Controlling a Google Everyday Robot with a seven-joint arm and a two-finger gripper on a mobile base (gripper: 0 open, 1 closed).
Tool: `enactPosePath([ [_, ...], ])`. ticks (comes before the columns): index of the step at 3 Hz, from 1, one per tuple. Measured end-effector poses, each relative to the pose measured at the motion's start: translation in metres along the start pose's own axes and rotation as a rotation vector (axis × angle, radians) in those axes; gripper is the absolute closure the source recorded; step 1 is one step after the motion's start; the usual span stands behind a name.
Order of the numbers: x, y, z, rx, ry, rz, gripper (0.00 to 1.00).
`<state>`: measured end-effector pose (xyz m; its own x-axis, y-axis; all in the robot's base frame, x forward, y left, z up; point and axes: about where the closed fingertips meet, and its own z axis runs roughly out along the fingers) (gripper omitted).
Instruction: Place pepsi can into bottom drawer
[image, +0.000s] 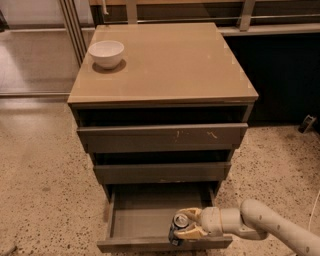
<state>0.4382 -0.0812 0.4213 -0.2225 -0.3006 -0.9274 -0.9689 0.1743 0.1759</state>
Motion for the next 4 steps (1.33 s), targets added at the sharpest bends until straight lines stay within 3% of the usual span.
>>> enactPosePath([
  [1, 0.000, 0.000, 0.000, -0.001, 0.000, 0.000, 1.00],
  [3, 0.027, -0.029, 0.011, 0.000, 0.077, -0.214, 1.00],
  [4, 0.042, -0.057, 0.024, 0.007, 0.052, -0.291, 1.00],
])
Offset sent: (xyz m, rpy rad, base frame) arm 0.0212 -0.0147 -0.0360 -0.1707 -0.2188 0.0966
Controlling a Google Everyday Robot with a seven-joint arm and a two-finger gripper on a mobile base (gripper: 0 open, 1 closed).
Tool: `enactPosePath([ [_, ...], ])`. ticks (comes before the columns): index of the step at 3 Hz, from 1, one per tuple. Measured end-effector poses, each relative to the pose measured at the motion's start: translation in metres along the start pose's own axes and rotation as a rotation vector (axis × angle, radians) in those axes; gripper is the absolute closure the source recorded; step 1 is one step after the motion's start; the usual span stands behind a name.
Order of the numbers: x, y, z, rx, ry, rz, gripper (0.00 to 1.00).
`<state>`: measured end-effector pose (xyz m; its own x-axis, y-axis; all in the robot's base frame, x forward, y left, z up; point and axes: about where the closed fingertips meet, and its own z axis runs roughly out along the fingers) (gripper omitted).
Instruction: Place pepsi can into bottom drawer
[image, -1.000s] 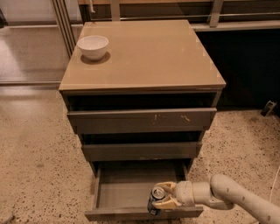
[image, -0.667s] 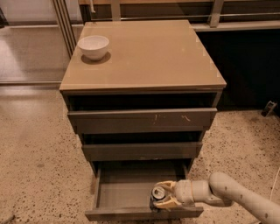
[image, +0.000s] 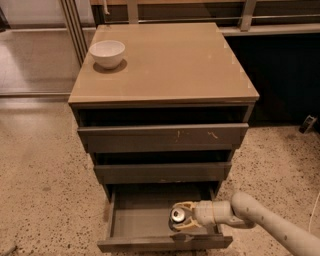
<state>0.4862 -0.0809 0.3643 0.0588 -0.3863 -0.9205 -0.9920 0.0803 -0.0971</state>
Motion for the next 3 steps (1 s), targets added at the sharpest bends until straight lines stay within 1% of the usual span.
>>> enactPosePath([
  [1, 0.026, -0.021, 0.015, 0.017, -0.033, -0.030, 1.00],
  [2, 0.059, -0.042, 0.026, 0.038, -0.035, -0.027, 1.00],
  [3, 0.093, -0.059, 0.031, 0.058, -0.019, 0.005, 1.00],
])
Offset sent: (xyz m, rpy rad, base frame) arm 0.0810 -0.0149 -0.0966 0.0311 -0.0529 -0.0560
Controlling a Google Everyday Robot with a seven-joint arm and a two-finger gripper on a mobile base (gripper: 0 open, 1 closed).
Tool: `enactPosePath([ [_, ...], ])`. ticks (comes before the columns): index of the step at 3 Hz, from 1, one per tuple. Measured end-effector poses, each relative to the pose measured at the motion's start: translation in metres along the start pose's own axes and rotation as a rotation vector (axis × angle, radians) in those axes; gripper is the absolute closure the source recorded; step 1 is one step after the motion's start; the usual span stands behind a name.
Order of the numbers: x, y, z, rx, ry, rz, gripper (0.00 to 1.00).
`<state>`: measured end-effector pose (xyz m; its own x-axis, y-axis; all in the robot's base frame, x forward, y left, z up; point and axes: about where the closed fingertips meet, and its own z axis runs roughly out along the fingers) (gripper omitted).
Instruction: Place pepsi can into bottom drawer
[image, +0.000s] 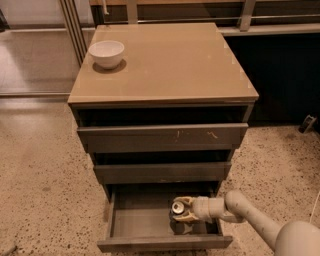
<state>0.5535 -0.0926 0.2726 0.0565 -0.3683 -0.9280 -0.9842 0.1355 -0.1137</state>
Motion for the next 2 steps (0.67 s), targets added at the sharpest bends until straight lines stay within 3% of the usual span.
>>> enactPosePath([
  [2, 0.047, -0.018, 0.005, 0.014, 0.047, 0.048, 1.00],
])
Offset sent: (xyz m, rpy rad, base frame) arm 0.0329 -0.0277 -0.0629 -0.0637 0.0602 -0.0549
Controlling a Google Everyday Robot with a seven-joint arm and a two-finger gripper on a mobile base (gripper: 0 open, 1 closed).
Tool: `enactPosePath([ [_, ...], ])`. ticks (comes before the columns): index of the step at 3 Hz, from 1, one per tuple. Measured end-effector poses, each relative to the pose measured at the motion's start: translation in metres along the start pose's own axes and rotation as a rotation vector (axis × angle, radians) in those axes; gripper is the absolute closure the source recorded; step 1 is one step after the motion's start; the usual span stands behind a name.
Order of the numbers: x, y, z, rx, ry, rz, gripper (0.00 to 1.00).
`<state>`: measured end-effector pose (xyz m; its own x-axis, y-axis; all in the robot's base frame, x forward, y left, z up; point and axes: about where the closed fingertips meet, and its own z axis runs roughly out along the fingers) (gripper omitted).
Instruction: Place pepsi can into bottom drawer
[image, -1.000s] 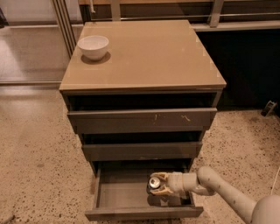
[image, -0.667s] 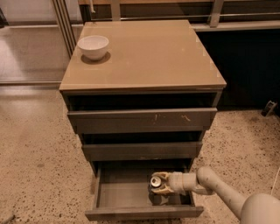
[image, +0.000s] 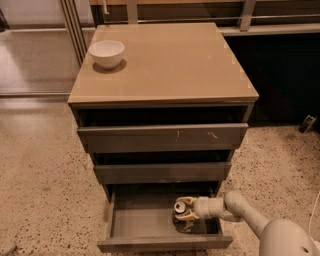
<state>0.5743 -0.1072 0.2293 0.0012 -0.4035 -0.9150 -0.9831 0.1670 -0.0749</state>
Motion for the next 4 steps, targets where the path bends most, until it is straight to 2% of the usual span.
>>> enactPosePath([
  [3, 0.024, -0.011, 0.021, -0.051, 0.000, -0.038, 1.00],
  [4, 0.034, -0.012, 0.023, -0.059, 0.001, -0.027, 1.00],
])
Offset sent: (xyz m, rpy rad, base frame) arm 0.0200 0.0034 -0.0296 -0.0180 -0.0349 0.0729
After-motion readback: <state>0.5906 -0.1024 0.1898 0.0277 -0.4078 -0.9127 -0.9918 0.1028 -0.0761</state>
